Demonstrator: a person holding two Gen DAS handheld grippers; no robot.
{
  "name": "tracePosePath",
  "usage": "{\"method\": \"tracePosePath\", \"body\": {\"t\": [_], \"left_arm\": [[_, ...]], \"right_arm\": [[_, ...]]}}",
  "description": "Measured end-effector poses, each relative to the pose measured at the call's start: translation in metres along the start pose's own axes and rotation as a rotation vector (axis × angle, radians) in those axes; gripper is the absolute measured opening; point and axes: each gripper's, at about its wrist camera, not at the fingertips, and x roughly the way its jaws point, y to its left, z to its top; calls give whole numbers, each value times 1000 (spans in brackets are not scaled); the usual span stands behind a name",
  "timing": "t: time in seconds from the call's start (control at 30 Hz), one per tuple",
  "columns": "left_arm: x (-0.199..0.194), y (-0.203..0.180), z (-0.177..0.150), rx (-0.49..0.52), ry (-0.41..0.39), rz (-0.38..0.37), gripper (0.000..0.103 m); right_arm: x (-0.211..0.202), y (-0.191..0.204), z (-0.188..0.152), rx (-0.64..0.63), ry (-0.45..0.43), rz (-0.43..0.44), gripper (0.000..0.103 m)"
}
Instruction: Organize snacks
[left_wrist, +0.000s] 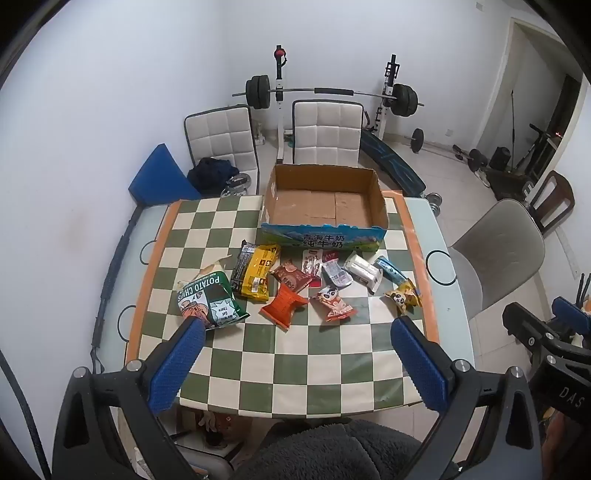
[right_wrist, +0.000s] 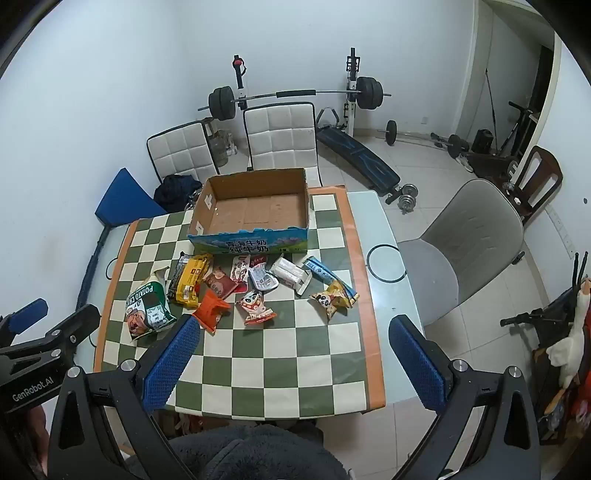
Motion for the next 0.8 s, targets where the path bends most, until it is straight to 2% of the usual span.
{"method": "tracePosePath", "body": {"t": [0.8], "left_arm": [[0,0,0,-7,-6,-6,103]], "right_arm": [[2,5,1,-8,3,-1,103]]}}
